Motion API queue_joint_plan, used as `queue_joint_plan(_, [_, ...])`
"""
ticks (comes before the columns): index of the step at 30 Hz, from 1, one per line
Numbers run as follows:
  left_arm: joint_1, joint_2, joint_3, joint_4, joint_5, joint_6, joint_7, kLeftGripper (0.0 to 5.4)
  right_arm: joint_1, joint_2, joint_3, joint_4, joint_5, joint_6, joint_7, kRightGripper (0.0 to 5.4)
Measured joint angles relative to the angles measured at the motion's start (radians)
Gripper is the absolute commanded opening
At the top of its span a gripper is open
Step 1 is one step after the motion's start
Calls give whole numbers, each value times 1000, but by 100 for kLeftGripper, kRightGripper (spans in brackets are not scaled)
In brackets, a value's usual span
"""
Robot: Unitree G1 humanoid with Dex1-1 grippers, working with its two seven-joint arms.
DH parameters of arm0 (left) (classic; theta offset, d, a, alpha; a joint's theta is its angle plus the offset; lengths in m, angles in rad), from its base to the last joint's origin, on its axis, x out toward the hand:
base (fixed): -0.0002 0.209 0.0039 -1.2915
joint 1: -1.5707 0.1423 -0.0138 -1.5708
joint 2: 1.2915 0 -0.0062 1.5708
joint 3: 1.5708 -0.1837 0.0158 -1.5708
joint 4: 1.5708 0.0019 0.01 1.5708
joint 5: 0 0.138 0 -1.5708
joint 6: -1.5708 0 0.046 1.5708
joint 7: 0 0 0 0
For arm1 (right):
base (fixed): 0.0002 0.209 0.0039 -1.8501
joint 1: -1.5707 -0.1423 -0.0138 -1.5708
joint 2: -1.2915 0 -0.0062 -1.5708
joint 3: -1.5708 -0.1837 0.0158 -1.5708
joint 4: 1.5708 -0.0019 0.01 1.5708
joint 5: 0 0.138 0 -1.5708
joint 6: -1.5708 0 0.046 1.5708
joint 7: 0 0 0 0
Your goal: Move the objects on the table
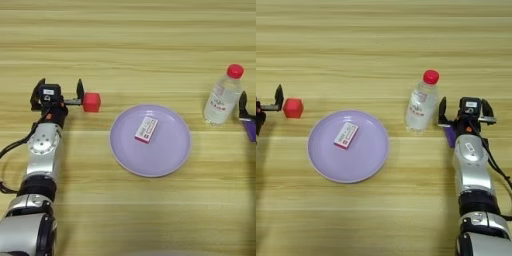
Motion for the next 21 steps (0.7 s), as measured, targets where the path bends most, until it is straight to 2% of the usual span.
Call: queue_joint_plan(21, [0,0,-1,-1,0,0,-2,536,0,0,0,0,0,0,0,540])
